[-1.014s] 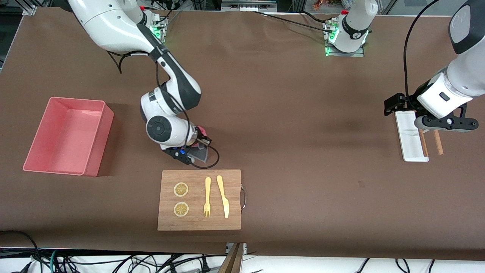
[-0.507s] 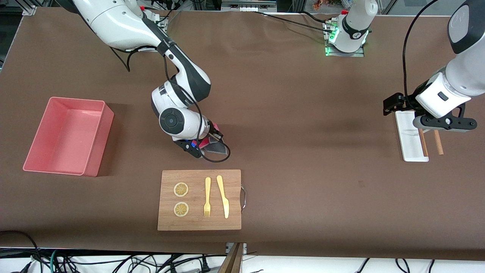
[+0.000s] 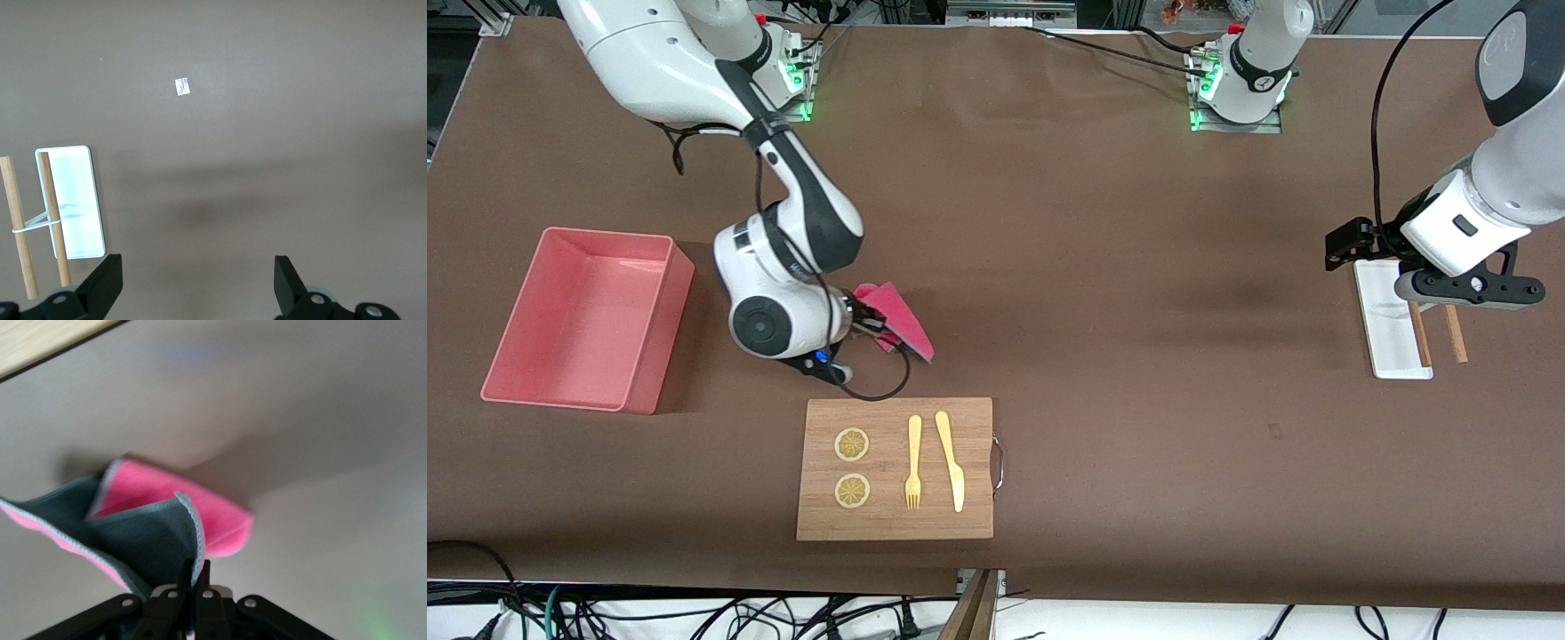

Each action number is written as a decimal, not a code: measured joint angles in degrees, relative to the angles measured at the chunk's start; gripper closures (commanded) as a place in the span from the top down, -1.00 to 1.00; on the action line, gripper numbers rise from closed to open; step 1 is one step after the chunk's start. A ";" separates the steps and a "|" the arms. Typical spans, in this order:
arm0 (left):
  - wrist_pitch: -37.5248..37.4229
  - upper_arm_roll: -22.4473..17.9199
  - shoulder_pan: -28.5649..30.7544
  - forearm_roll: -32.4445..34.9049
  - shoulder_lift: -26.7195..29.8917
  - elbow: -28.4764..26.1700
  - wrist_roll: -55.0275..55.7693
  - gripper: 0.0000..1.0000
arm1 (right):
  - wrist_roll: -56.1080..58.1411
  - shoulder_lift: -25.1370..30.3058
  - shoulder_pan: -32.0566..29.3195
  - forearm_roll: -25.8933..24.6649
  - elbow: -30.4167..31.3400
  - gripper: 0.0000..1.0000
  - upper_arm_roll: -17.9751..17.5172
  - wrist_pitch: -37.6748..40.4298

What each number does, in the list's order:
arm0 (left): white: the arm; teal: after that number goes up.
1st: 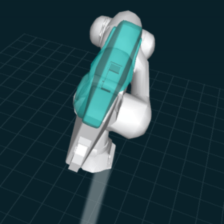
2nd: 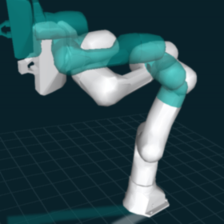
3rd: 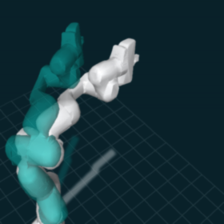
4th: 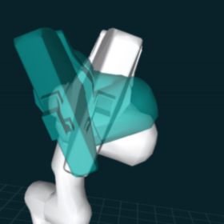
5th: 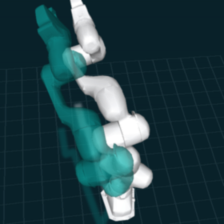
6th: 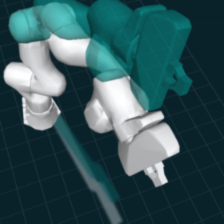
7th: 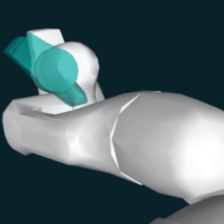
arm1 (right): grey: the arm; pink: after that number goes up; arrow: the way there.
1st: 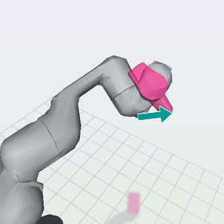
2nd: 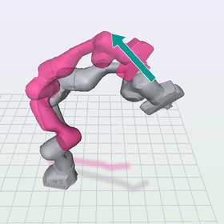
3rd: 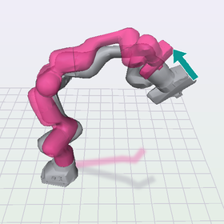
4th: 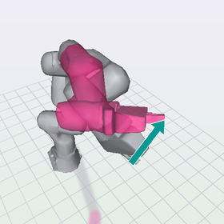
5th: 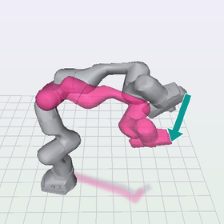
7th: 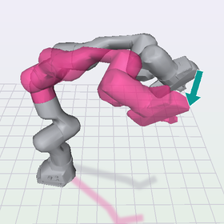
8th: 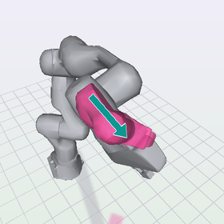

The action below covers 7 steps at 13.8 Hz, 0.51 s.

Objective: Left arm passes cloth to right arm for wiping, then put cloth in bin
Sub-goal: 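Wipe the cloth across the table with the right gripper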

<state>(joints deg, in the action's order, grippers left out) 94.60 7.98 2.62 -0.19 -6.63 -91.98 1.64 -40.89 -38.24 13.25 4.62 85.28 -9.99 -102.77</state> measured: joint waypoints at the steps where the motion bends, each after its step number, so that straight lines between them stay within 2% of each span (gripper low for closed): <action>1: 0.00 0.02 -0.01 0.00 0.00 0.00 0.00 1.00 | 2.66 0.15 -0.05 -0.02 0.00 -1.00 1.91 0.74; 7: 0.00 0.08 -0.02 0.00 0.00 0.00 0.00 1.00 | 20.32 0.58 -0.25 -1.75 0.00 -1.00 12.61 4.17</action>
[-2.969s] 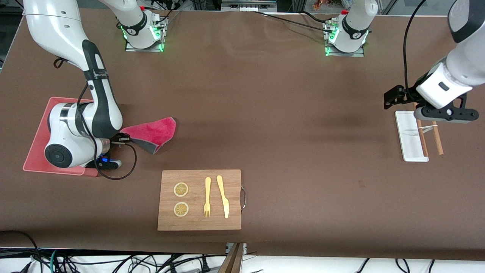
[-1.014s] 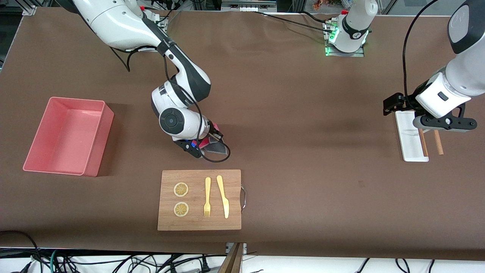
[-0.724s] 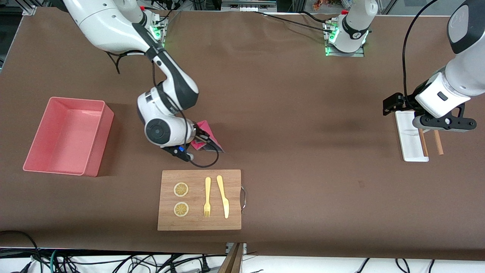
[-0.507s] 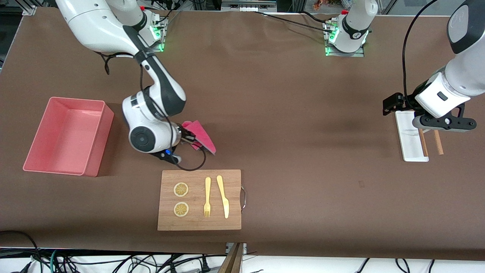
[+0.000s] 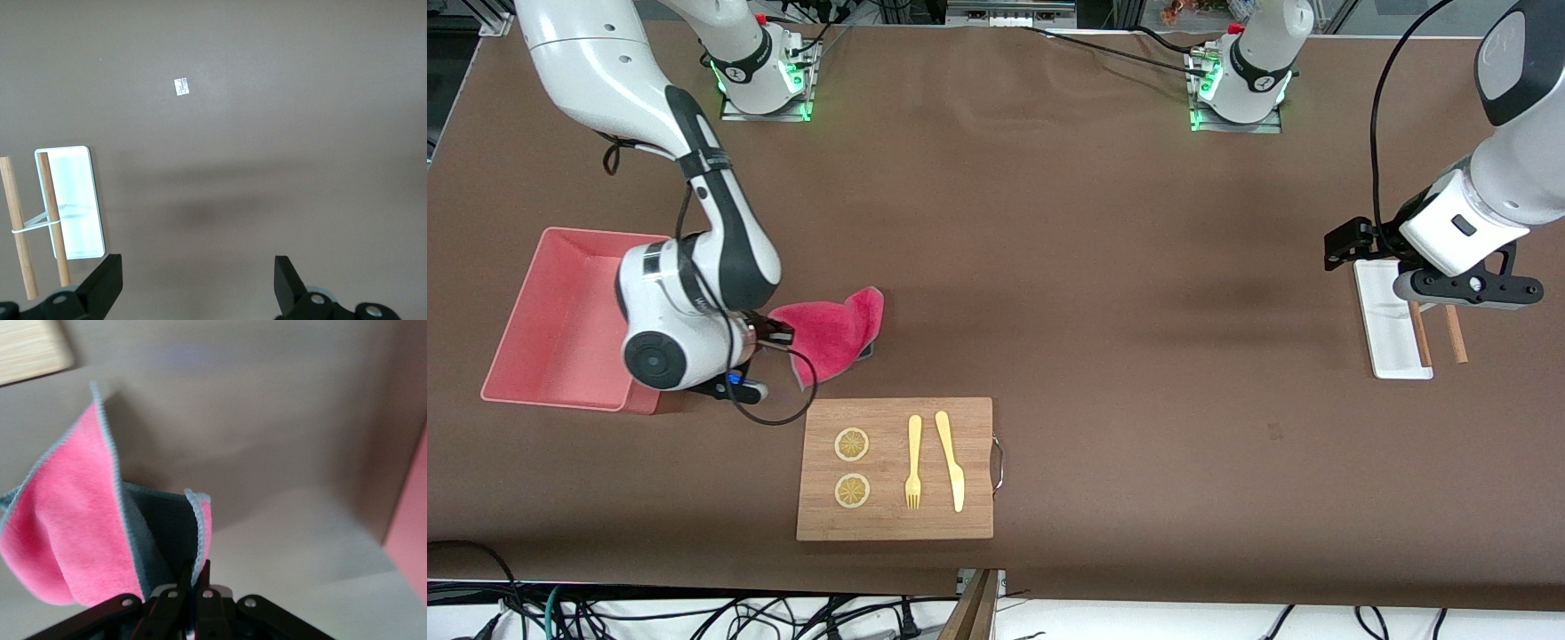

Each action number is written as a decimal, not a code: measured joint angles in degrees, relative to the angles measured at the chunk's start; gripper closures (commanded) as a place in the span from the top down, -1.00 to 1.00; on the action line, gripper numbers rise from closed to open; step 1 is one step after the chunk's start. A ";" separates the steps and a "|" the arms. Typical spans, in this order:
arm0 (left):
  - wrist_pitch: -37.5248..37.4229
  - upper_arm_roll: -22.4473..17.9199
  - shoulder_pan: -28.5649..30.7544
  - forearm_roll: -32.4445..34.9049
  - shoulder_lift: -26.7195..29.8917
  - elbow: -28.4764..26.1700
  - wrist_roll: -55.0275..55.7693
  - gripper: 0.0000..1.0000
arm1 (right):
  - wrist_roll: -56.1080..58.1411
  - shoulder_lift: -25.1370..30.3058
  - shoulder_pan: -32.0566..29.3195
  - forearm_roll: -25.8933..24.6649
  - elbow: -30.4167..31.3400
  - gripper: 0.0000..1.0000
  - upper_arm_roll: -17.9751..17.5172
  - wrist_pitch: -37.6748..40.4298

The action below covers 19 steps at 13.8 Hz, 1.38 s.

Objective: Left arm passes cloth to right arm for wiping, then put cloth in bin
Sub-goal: 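Wipe the cloth across the table with the right gripper, then carry the cloth over the pink bin and open the right gripper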

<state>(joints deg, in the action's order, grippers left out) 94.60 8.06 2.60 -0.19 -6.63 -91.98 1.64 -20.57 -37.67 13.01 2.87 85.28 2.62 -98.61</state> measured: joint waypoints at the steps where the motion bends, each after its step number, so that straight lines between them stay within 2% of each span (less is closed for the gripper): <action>1: 0.00 0.00 0.00 0.00 0.00 0.00 0.00 1.00 | 2.82 0.10 -0.02 -0.03 0.00 -1.00 1.50 0.25; 4: 0.00 0.00 0.00 0.00 0.00 0.00 0.00 1.00 | 10.15 0.72 -0.27 -0.04 -0.06 -1.00 5.40 1.53; 6: 0.00 0.00 0.00 0.00 -0.01 0.01 0.00 1.00 | 11.81 2.81 -0.70 -0.04 -0.55 -1.00 6.12 2.49; 10: 0.00 0.00 0.00 0.00 -0.03 0.04 0.00 1.00 | 12.74 12.16 -2.06 -0.85 -1.56 -1.00 6.30 8.36; 13: 0.00 0.02 0.00 0.00 -0.04 0.06 0.00 1.00 | 19.97 19.41 -6.43 -3.59 -1.73 -1.00 6.48 14.62; 15: 0.00 0.04 -0.01 0.00 -0.06 0.06 0.00 1.00 | 25.15 22.22 -9.73 -5.52 -2.39 -1.00 6.70 18.24; 17: 0.00 0.09 0.00 0.00 -0.07 0.06 0.00 1.00 | 31.87 23.41 -11.98 -7.14 -2.95 -1.00 8.69 19.68; 19: 0.00 0.28 -0.02 0.00 -0.07 0.07 0.00 1.00 | 38.74 22.94 -12.91 -7.73 -2.76 -1.00 12.80 19.25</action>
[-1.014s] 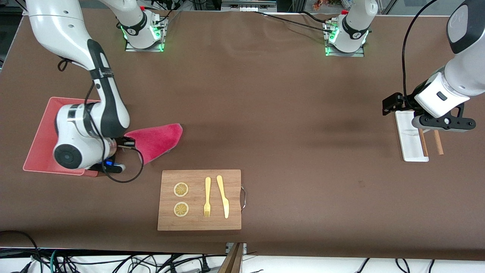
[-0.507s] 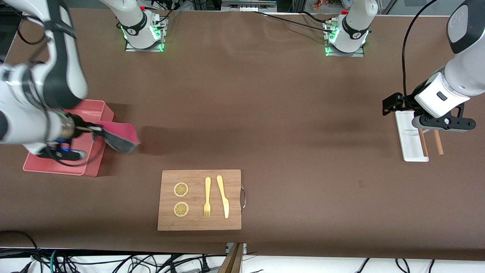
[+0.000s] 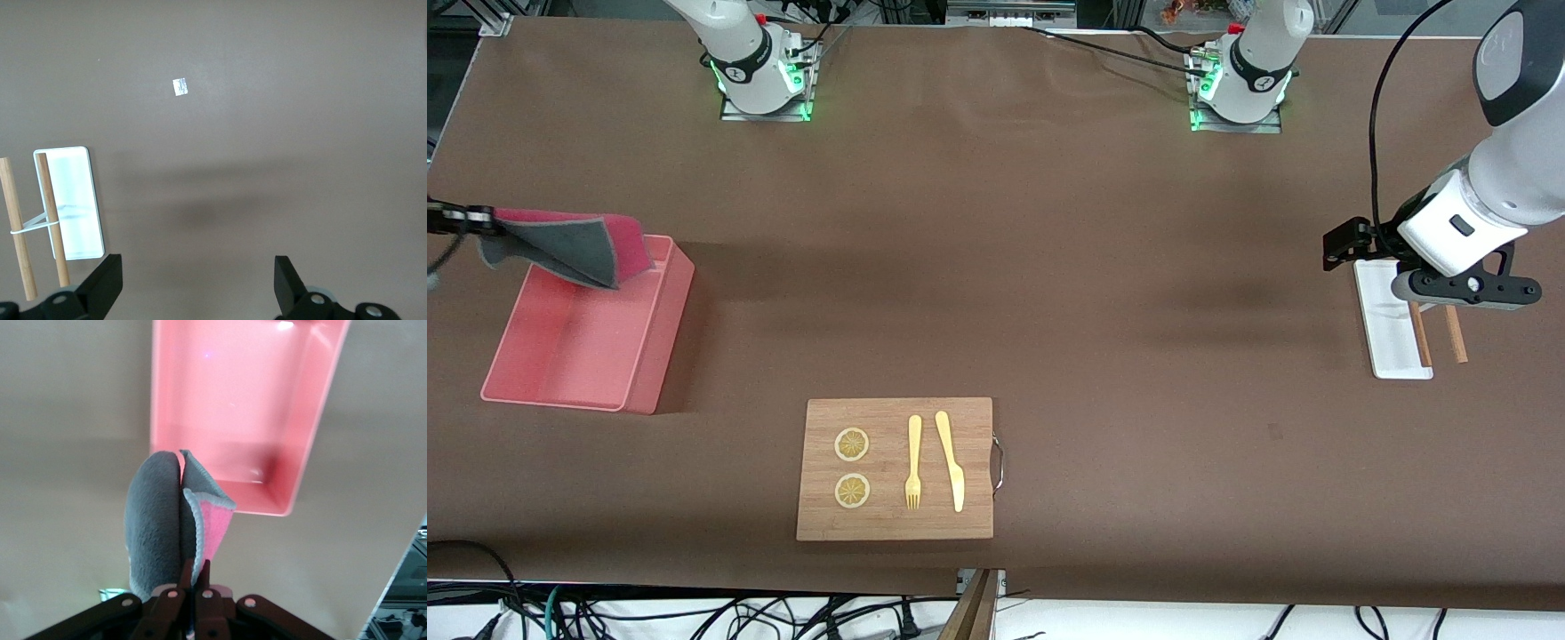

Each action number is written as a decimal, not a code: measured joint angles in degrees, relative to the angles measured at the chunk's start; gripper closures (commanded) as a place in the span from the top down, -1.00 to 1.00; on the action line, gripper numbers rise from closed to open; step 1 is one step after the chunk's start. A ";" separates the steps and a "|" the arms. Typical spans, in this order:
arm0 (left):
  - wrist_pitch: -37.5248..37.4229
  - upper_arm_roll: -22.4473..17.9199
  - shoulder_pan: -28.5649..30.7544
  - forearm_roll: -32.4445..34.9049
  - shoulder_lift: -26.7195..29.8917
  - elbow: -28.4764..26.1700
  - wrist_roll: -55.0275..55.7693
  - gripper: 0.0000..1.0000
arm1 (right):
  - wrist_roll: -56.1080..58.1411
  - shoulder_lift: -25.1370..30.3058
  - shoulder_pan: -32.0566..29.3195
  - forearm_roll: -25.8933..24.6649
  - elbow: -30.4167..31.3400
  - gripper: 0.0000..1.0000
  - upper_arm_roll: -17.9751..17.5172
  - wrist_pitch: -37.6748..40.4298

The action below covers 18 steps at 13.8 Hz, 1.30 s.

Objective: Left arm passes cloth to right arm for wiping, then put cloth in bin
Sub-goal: 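Carry the cloth over the pink bin and open the right gripper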

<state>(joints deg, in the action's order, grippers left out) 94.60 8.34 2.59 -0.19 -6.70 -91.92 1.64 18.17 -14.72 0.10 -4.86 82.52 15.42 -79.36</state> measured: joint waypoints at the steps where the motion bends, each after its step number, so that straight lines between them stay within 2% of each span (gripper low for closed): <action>1: 0.00 0.05 0.00 0.00 0.00 0.00 0.00 1.00 | 2.50 -0.70 -0.48 -0.07 0.44 -1.00 1.66 -1.18; 3: 0.00 0.08 0.00 0.00 0.00 0.00 0.00 1.00 | 4.76 -2.49 -1.47 -0.09 2.59 -1.00 3.01 -4.68; 10: 0.00 0.14 -0.03 0.00 0.00 0.00 0.00 1.00 | 4.76 -11.09 -1.41 0.51 8.74 -1.00 2.84 -19.29; 13: 0.00 0.15 -0.08 0.00 -0.01 0.02 0.00 1.00 | 4.76 -14.76 -1.40 3.60 12.04 -1.00 2.79 -27.55; 14: 0.00 0.16 -0.12 0.00 -0.01 0.01 0.00 1.00 | 4.76 -16.13 -1.40 4.66 12.76 -0.73 2.77 -30.11; 15: 0.00 0.17 -0.14 0.00 -0.01 0.01 0.00 1.00 | 4.75 -17.47 -1.40 5.12 13.20 0.52 2.75 -32.41; 16: 0.00 0.18 -0.15 0.00 -0.02 0.02 0.00 1.00 | 4.74 -18.61 -1.40 5.27 13.35 1.00 2.75 -34.06; 18: 0.00 0.18 -0.18 0.00 -0.06 0.02 0.00 1.00 | 4.71 -19.48 -1.39 5.32 13.30 1.00 2.75 -35.18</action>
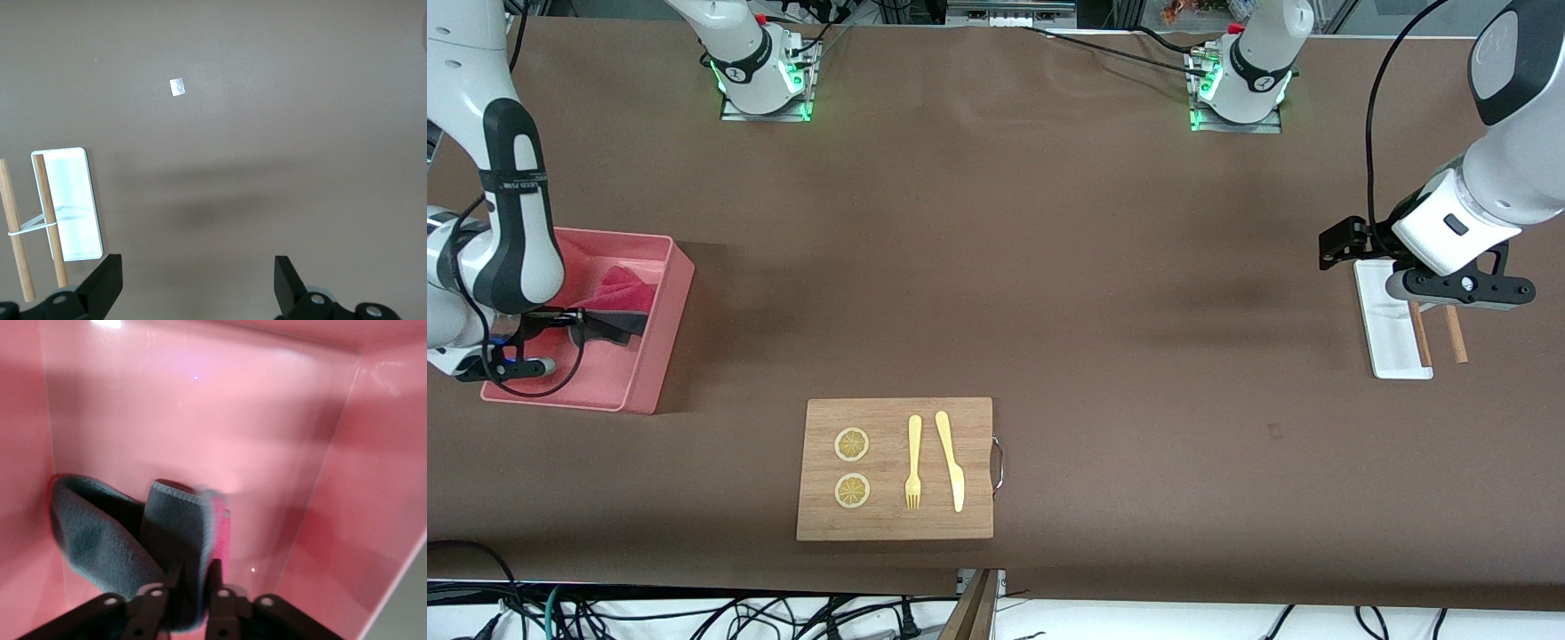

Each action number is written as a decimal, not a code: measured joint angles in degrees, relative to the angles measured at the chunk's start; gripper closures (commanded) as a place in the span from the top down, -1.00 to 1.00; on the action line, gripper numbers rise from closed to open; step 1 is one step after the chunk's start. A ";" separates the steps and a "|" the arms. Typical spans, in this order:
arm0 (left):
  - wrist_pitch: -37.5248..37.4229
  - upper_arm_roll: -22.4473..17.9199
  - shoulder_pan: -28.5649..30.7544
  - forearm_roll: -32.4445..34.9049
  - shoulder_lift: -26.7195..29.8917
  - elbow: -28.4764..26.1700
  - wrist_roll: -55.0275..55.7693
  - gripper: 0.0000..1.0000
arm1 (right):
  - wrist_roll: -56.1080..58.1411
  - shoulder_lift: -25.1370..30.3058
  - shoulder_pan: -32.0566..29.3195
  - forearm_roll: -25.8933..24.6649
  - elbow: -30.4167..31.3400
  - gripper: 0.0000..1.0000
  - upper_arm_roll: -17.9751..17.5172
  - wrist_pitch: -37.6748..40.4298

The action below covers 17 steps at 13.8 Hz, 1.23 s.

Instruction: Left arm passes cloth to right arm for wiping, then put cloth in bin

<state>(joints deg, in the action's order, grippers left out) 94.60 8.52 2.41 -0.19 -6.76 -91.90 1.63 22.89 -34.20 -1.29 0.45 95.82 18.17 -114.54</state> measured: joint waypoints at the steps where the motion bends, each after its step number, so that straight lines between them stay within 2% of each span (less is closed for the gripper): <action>1: 0.00 0.00 -0.02 0.00 -0.03 0.00 0.00 1.00 | 0.00 0.42 0.02 0.01 -0.27 1.00 0.00 0.14; 3: 0.00 0.01 -0.04 0.00 -0.08 0.00 0.00 1.00 | 0.00 3.07 0.12 0.10 -1.37 1.00 -0.01 3.64; 8: 0.00 0.16 -0.33 0.00 -0.24 0.04 0.00 1.00 | -2.82 15.59 0.45 0.21 -5.53 1.00 -2.54 18.61; 12: 0.00 0.20 -0.34 0.00 -0.29 0.06 0.00 1.00 | -4.36 24.08 0.63 0.04 -6.40 1.00 -7.57 25.39; 17: 0.00 0.19 -0.34 0.00 -0.31 0.06 0.00 1.00 | -12.76 29.12 0.71 -3.08 -8.53 1.00 -16.22 31.40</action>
<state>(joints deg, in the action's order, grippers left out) 94.60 8.72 2.07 -0.19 -7.07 -91.84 1.63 10.13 -5.08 -0.59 -2.63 87.29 1.96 -83.14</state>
